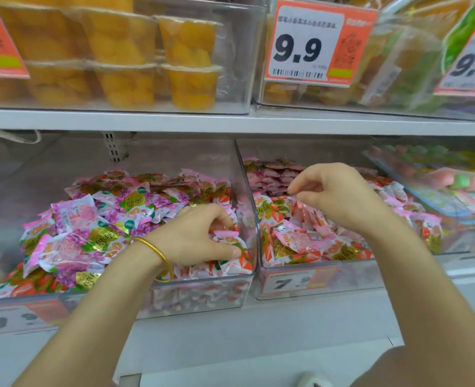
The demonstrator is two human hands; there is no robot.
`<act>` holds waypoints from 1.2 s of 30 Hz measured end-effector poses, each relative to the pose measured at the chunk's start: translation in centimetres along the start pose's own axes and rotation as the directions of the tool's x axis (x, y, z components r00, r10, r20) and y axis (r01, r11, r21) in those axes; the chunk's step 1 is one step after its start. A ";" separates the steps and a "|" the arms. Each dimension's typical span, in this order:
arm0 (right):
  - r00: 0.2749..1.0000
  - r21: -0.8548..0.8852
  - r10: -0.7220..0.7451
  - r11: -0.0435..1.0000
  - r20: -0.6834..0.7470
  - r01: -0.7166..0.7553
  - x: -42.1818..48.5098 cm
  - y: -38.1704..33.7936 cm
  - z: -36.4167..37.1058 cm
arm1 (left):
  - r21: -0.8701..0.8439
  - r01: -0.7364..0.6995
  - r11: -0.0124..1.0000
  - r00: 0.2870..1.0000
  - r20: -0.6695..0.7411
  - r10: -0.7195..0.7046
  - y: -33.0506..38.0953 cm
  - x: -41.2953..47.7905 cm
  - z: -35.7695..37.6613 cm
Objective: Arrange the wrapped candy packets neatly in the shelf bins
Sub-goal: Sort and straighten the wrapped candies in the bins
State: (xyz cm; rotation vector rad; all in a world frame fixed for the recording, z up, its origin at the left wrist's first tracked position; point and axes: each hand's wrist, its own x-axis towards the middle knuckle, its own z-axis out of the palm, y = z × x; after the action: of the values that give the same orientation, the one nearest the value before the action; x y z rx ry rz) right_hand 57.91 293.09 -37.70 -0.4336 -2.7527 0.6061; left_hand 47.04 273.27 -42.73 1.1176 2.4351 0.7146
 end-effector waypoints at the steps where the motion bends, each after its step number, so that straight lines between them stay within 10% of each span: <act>1: 0.998 -0.008 0.008 1.000 0.065 -0.008 -0.1 0.2 0.1 | -0.017 -0.004 1.000 0.999 -0.037 0.004 0.2 0.2 0.0; 7: 0.898 -0.275 0.025 0.955 0.439 0.108 -0.5 0.9 1.6 | -0.109 -0.172 0.979 0.837 -0.541 0.087 2.6 1.0 1.3; 18: 0.931 -0.216 0.013 0.974 0.365 0.071 0.5 2.0 2.4 | -0.121 -0.269 0.956 0.761 -0.635 0.133 3.5 1.2 2.1; 26: 0.997 0.175 -0.034 0.984 0.064 0.022 -0.1 2.5 -0.9 | -0.183 -0.284 0.941 0.761 -0.641 0.105 3.5 1.1 1.8; 36: 0.995 0.759 -0.094 0.647 -0.014 0.072 -0.2 -0.8 -0.1 | -0.530 -0.337 0.778 0.878 -0.476 0.056 4.5 0.0 0.9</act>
State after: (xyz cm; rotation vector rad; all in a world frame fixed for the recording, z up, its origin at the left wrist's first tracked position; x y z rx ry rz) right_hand 57.99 292.39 -37.32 -0.0833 -2.2135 1.6436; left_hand 50.19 276.00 -40.88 1.0253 2.1297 1.8384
